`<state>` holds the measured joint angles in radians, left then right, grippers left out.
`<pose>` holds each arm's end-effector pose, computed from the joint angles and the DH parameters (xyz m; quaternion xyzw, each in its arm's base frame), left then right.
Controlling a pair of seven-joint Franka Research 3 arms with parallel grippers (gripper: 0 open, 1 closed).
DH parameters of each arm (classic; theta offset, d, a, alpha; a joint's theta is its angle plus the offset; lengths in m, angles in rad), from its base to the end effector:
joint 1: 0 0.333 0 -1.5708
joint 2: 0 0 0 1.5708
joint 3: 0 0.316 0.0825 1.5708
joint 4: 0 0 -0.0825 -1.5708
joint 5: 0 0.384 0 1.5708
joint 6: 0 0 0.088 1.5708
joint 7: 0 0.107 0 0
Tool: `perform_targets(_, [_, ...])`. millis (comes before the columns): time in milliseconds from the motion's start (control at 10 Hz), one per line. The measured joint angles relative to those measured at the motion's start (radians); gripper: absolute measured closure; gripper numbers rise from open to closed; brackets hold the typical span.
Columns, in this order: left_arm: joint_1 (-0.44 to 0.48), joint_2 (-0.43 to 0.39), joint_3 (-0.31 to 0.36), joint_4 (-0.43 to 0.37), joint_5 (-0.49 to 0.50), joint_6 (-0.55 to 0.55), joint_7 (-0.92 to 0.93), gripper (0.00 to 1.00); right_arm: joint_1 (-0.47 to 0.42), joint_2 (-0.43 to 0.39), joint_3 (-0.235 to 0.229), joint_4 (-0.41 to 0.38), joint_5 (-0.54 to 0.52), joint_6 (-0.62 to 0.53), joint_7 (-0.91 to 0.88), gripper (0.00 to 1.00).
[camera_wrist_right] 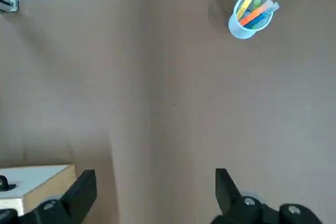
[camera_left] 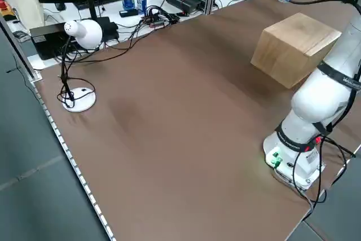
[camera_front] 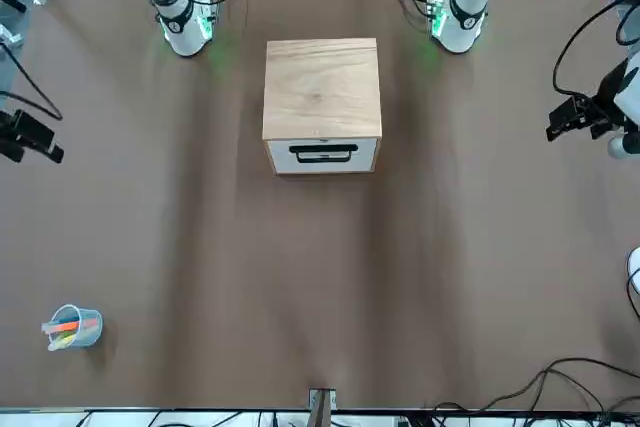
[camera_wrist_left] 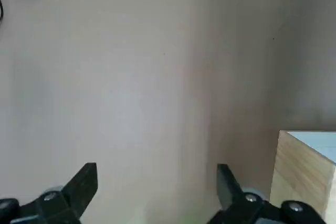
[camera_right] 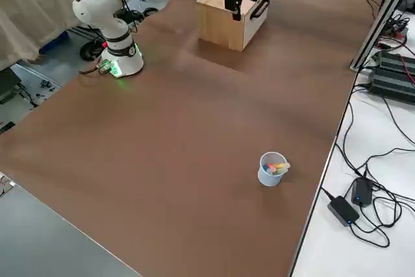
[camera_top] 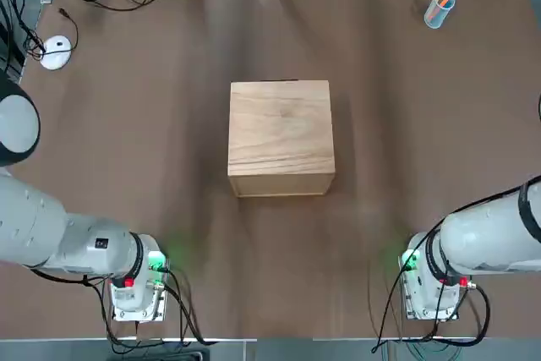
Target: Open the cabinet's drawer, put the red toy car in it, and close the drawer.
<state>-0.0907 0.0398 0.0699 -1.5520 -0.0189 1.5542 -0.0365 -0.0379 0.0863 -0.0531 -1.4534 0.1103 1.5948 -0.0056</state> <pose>0.5644 -0.0146 0.6097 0.9998 0.0079 -0.0190 0.0075 0.5831 -0.0401 0.6338 -0.9973 0.0423 -0.0301 0.0515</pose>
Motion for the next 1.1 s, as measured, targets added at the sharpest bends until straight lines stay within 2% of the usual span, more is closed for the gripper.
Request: perform_targets(1100, [-0.001,0.005,-0.001,0.0,-0.001,0.0,0.0,0.0,0.036,-0.002,-0.007,-0.011,-0.06,-0.016,-0.004,0.0])
